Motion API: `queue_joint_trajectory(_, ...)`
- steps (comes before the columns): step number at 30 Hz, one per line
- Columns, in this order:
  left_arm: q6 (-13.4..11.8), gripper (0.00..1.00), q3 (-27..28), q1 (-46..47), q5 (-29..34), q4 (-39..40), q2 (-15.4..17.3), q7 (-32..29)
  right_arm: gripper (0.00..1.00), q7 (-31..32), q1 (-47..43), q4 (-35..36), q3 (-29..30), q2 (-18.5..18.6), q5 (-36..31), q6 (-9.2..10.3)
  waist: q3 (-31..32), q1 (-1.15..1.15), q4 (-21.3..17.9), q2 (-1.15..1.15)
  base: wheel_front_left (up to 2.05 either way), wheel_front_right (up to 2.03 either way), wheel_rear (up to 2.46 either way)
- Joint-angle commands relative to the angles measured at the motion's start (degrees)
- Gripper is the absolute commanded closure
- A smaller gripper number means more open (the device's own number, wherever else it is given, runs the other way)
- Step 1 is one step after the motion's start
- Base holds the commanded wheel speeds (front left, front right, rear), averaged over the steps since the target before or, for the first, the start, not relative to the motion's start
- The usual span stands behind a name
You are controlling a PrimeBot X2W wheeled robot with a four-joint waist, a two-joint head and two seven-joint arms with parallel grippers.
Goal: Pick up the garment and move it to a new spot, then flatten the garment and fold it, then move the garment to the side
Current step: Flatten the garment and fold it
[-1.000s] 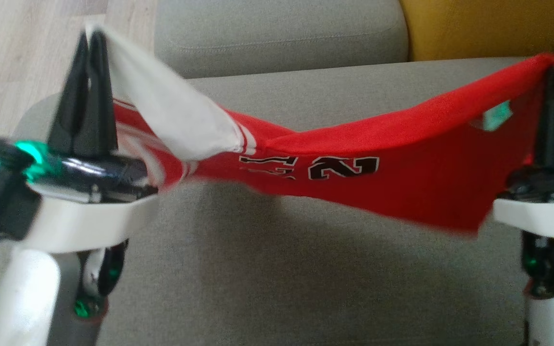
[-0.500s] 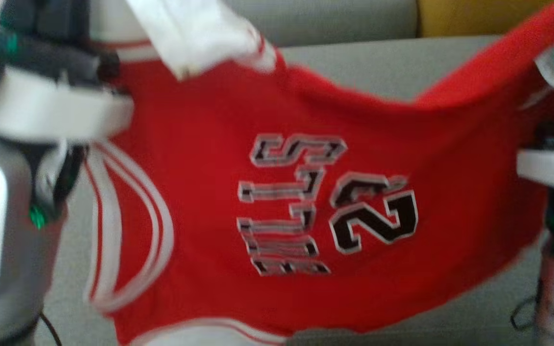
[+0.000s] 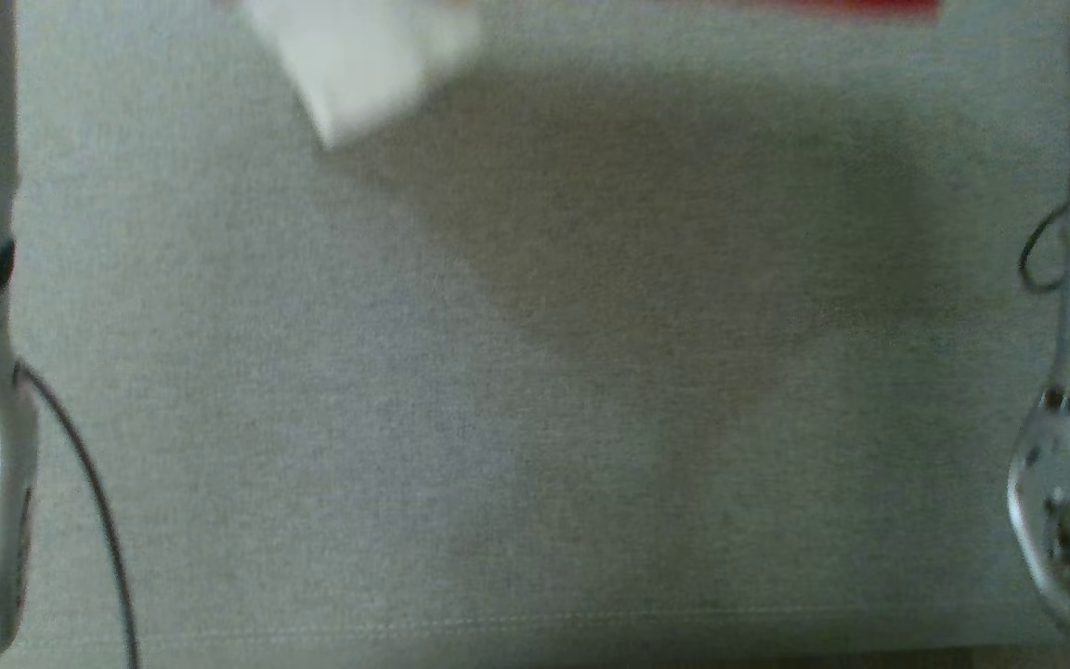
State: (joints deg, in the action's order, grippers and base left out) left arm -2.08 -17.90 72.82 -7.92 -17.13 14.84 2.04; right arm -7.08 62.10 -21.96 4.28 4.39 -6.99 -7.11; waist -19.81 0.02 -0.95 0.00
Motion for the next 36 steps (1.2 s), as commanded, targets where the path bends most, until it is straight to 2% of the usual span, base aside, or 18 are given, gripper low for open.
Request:
queue_joint_trajectory(1, -0.6, 1.0, 1.2, 4.4, 0.3, -0.3, 0.9, 1.2, 1.0, -1.3, 3.7, -1.1, 0.2, -0.5, -1.9, -0.37, -3.1, -0.02, 1.6, 0.0, 0.0, 0.0, 0.0)
queue_joint_trajectory(7, -1.2, 1.0, 0.3, 5.0, -1.6, -9.3, -4.2, 6.6, 1.0, -5.1, 9.7, -15.4, 4.3, -0.2, -9.0, -0.37, -7.3, -0.02, 4.7, 0.0, 0.0, 0.0, 0.0)
queue_joint_trajectory(12, -0.3, 1.0, 0.5, -0.8, -4.5, -13.5, -5.9, 10.3, 1.0, -7.1, 8.0, -24.2, 8.0, -0.2, -11.5, -0.37, -10.0, -0.02, 6.0, 0.0, 0.0, 0.0, 0.0)
queue_joint_trajectory(17, 1.1, 1.0, 1.1, -8.6, -7.1, -13.6, -6.7, 12.3, 1.0, -7.8, 4.3, -29.1, 10.0, 0.1, -11.3, -0.37, -10.7, -0.02, 5.9, 0.0, 0.0, 0.0, 0.0)
queue_joint_trajectory(22, 2.0, 1.0, 2.4, -17.2, -9.1, -9.3, -6.5, 12.8, 1.0, -7.9, 0.8, -29.7, 9.4, -0.2, -8.4, -0.37, -10.0, -0.02, 4.8, 0.0, 0.0, 0.0, 0.0)
queue_joint_trajectory(29, 2.2, 1.0, 4.4, -29.7, -10.2, 1.6, -6.3, 12.9, 1.0, -7.9, -5.6, -27.1, 5.9, -0.9, -2.6, -0.37, -6.7, -0.02, 3.5, 0.0, 0.0, 0.0, 0.0)
queue_joint_trajectory(36, 1.2, 1.0, 5.5, -47.5, -10.7, 13.8, -6.6, 12.9, 1.0, -7.9, -17.7, -20.9, 1.8, -0.3, 4.8, -0.37, 0.1, -0.02, 3.5, 0.0, 0.0, 0.0, 0.0)
